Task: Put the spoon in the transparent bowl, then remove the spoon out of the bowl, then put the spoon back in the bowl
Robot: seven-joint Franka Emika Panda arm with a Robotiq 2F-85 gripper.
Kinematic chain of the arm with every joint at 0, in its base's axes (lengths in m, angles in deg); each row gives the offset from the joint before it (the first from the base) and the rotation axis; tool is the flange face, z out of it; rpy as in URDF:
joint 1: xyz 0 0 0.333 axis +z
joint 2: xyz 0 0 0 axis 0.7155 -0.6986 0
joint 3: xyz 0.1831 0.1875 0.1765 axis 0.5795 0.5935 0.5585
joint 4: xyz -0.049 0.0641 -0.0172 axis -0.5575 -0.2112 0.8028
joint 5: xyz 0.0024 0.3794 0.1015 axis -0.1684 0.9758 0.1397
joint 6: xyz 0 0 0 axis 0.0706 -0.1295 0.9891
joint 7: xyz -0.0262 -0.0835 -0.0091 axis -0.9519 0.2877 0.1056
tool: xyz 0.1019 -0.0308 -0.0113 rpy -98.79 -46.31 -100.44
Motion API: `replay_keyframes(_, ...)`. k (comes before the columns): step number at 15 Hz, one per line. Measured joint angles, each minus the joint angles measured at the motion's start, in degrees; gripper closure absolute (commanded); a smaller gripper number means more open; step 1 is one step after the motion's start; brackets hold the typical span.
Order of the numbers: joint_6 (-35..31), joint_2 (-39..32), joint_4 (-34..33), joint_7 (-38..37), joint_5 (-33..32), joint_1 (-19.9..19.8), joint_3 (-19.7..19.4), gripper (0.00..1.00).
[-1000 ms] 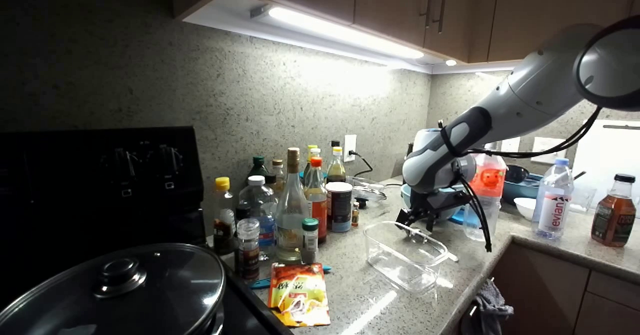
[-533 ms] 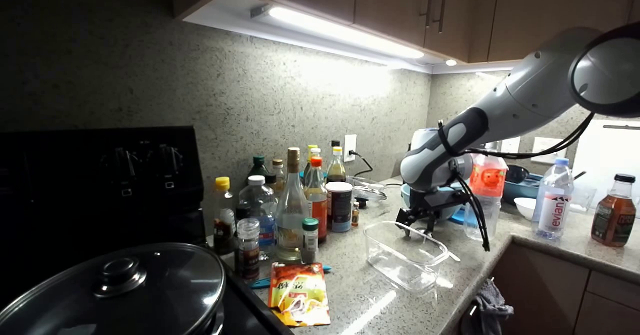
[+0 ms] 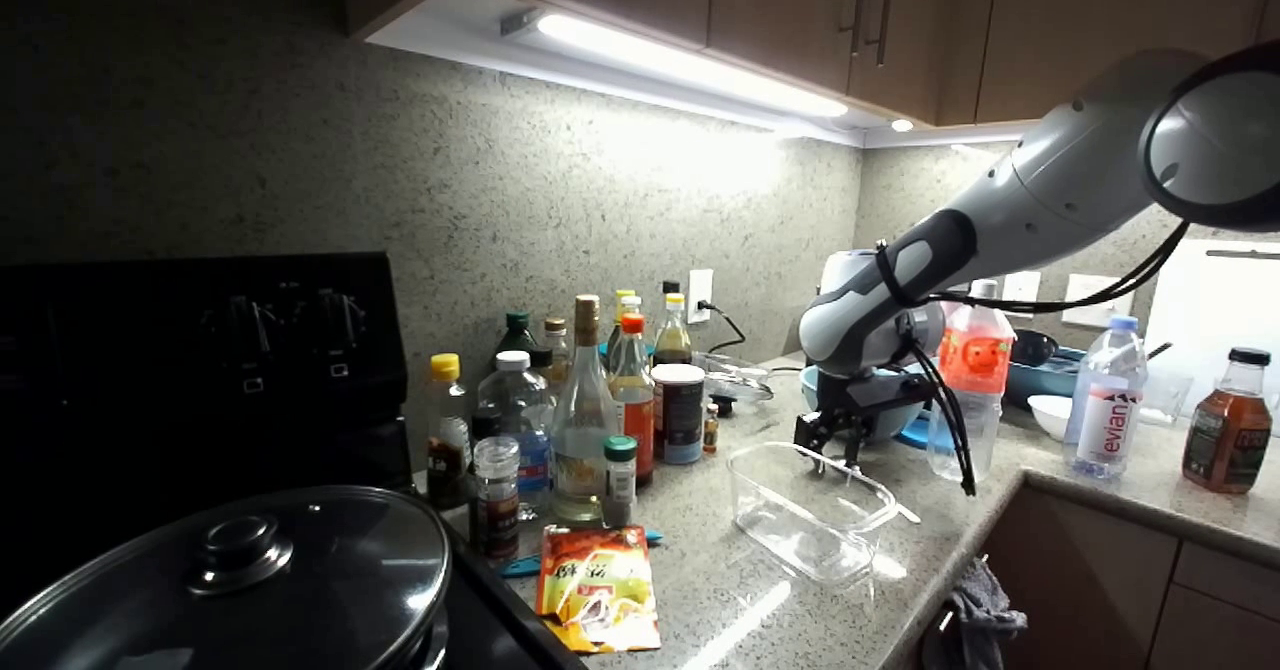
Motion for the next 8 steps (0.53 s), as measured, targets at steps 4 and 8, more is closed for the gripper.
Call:
replay_keyframes(4,-0.04,0.26,-0.14,0.26,-0.01,0.0,0.07,0.79)
replay_keyframes(8,-0.04,0.26,-0.14,0.26,-0.02,0.0,0.07,0.79)
